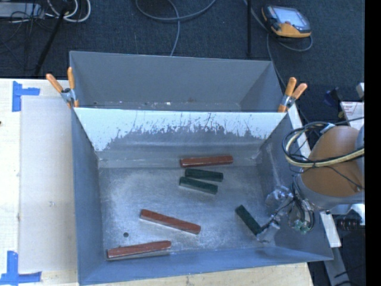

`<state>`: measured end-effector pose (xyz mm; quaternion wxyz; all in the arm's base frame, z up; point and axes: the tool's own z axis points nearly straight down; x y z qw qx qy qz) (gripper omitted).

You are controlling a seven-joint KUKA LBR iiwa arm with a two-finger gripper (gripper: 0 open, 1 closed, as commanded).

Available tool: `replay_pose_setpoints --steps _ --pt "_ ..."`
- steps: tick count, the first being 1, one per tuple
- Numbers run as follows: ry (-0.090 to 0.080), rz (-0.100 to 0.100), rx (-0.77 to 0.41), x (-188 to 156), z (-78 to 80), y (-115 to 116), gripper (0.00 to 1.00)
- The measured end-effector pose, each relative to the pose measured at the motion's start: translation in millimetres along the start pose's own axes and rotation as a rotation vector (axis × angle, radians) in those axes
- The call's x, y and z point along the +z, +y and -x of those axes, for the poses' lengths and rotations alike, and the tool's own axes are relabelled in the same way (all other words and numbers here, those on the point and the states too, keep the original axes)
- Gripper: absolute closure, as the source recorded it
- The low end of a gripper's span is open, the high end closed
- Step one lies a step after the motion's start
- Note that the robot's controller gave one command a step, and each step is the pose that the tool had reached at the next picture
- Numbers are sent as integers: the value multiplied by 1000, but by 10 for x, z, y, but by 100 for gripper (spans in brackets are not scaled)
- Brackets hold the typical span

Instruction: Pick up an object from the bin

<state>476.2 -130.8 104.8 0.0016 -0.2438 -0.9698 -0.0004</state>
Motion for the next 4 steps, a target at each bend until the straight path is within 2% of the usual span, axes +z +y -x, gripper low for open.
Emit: replay_pose_setpoints --steps 1,2,3,4 --pt "2 -1 106 369 -17 54 0" --pt "-1 -1 102 376 -22 58 0" --pt "-4 0 100 368 -13 60 100" --pt "-6 1 95 -61 -8 59 100"
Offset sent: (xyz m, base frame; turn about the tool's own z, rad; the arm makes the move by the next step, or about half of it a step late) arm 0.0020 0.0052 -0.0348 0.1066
